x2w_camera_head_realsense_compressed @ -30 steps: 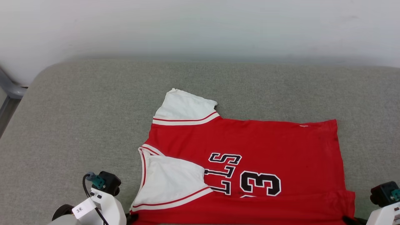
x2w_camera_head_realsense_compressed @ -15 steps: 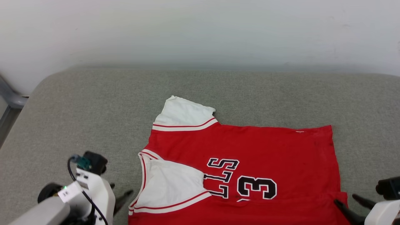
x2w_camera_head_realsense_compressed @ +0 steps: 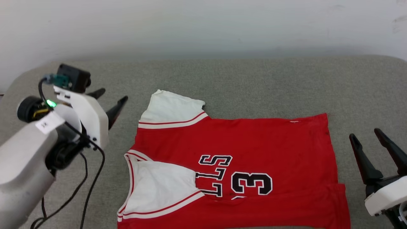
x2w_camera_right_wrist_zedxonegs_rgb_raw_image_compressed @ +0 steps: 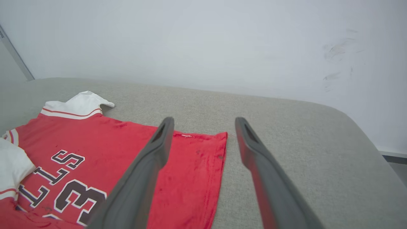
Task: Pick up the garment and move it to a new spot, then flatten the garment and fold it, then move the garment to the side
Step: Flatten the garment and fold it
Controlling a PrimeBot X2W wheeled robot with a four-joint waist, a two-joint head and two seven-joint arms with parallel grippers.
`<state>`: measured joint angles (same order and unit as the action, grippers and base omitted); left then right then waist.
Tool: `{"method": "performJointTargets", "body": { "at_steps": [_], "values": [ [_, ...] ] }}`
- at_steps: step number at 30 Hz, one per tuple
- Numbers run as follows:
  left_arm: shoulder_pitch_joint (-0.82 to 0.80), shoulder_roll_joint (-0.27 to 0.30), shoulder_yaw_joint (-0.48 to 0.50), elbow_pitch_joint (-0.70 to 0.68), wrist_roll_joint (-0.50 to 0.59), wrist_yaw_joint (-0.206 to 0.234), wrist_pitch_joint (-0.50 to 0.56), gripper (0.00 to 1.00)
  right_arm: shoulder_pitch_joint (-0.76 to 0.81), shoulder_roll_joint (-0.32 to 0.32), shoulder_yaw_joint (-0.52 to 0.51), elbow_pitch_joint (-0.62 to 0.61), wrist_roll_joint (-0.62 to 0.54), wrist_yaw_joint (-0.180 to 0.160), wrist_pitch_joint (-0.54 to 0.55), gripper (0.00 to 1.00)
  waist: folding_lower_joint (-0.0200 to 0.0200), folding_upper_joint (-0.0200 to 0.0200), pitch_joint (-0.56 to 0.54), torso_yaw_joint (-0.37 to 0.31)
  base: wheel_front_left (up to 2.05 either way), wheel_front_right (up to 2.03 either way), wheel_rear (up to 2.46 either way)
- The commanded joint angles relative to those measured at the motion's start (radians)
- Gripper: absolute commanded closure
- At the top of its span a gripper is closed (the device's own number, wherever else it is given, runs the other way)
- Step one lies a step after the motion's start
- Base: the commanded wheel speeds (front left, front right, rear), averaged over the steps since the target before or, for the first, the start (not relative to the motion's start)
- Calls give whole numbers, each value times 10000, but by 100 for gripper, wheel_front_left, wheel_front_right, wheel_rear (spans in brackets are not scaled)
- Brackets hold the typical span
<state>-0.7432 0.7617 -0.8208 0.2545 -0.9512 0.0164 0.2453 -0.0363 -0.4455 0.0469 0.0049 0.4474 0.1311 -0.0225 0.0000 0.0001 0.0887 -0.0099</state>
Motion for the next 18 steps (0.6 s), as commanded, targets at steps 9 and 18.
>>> {"method": "performJointTargets", "body": {
  "at_steps": [9,18],
  "values": [
    [-2651,-810,133,1638,-145,-557,1543,0,-247,1172,-390,-1598,-928,-8,2,0,0,-1,1757,-893,0,0,0],
    [-4749,-1203,-529,3180,-168,-970,4518,0,-712,1472,-350,-2040,-1166,-8,97,0,0,-1,3084,-1437,0,0,0]
  ]
}}
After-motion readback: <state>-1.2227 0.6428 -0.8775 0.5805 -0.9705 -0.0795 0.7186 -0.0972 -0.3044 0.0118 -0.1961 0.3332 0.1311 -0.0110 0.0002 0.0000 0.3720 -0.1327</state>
